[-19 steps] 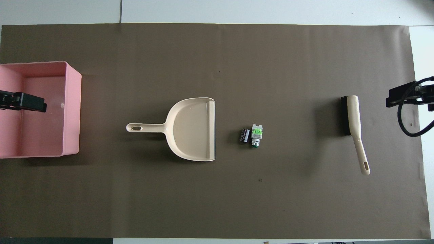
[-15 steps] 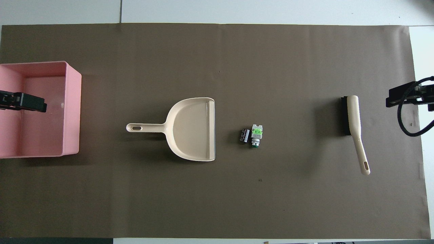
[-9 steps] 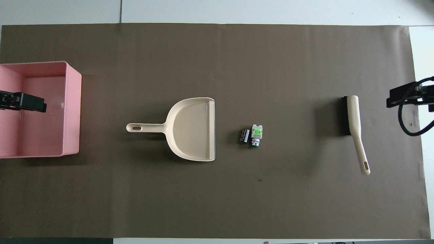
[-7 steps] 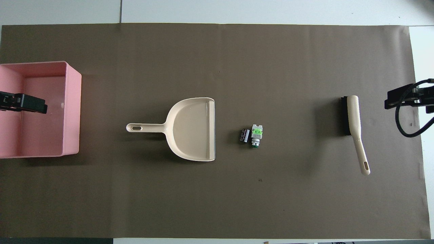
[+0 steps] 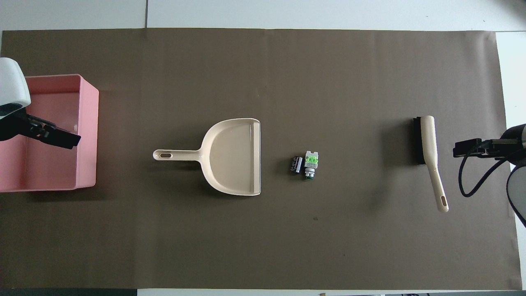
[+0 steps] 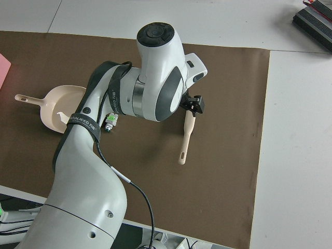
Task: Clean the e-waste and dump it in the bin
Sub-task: 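Grasp the dustpan with the left gripper while the right gripper grasps the brush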
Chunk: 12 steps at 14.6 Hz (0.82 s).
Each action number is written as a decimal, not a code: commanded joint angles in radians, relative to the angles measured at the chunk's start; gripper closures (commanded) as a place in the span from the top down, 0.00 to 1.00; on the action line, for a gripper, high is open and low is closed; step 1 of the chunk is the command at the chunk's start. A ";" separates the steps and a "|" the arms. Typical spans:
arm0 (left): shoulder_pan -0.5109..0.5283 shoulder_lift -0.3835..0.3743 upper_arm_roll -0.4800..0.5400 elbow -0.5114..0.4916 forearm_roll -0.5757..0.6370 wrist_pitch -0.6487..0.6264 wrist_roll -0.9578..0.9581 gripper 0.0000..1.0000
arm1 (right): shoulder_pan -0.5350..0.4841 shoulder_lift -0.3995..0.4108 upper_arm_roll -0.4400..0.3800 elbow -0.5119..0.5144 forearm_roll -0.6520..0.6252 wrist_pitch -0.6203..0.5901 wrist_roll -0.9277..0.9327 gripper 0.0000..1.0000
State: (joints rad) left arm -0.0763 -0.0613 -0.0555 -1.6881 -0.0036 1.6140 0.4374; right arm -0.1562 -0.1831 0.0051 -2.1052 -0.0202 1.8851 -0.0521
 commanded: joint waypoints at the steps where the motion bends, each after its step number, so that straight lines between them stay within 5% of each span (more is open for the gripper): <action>1: -0.049 0.002 0.009 -0.053 -0.015 0.010 0.234 0.96 | -0.042 -0.010 0.007 -0.131 0.020 0.113 -0.044 1.00; 5: -0.129 0.031 0.010 -0.102 -0.007 0.038 0.492 0.96 | -0.045 0.025 0.007 -0.243 0.023 0.248 -0.054 1.00; 12: -0.319 0.090 0.010 -0.300 0.157 0.297 0.471 0.95 | -0.072 0.054 0.009 -0.331 0.054 0.338 -0.147 1.00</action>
State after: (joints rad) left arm -0.3584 0.0269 -0.0603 -1.9320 0.1216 1.8490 0.9190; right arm -0.2129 -0.1250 0.0038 -2.4094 0.0027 2.2027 -0.1474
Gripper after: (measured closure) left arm 0.048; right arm 0.000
